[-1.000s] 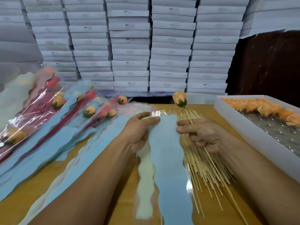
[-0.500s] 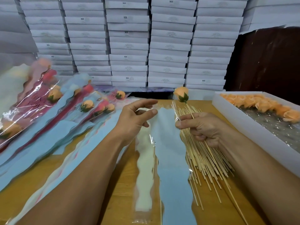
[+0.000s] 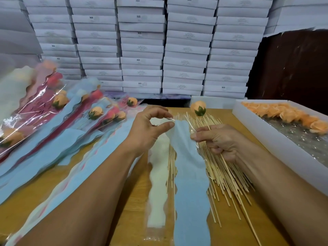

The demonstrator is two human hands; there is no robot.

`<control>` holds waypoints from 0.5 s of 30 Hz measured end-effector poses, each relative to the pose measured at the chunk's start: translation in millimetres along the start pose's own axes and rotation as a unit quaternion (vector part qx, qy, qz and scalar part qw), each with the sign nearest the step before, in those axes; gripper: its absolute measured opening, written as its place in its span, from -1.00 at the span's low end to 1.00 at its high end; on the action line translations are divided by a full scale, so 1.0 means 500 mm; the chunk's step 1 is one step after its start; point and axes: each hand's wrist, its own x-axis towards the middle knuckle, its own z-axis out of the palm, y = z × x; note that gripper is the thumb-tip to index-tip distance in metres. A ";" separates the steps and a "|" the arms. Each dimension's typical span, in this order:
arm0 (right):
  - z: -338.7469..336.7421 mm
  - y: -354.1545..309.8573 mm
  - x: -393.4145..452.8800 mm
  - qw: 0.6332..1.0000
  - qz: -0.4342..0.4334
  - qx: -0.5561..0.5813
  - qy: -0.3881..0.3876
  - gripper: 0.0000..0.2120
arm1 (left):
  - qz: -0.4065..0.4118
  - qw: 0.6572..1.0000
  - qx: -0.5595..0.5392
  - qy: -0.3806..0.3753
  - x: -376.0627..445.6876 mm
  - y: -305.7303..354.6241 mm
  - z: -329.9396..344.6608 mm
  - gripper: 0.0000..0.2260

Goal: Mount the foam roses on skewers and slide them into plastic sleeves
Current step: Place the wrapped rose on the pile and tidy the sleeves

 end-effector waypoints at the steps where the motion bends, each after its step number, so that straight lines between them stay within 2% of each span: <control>1: 0.002 0.000 0.000 1.000 0.001 0.002 -0.004 -0.61 | -0.018 1.000 -0.018 0.000 0.001 -0.002 -0.001 -0.89; 4: 0.003 -0.001 0.000 0.999 0.008 0.019 -0.026 -0.58 | -0.076 0.989 -0.124 -0.029 0.003 -0.003 -0.004 -0.96; 7: 0.004 -0.001 -0.001 0.996 0.029 0.046 -0.064 -0.59 | -0.100 0.970 -0.216 -0.052 0.002 0.001 -0.002 -0.98; 12: 0.004 -0.001 -0.005 0.990 0.055 0.072 -0.108 -0.74 | -0.127 0.971 -0.194 -0.053 0.000 -0.003 0.005 -0.82; 15: 0.008 -0.006 -0.003 0.992 0.077 0.080 -0.068 -0.75 | -0.152 0.966 -0.201 -0.064 -0.003 0.001 0.009 -0.84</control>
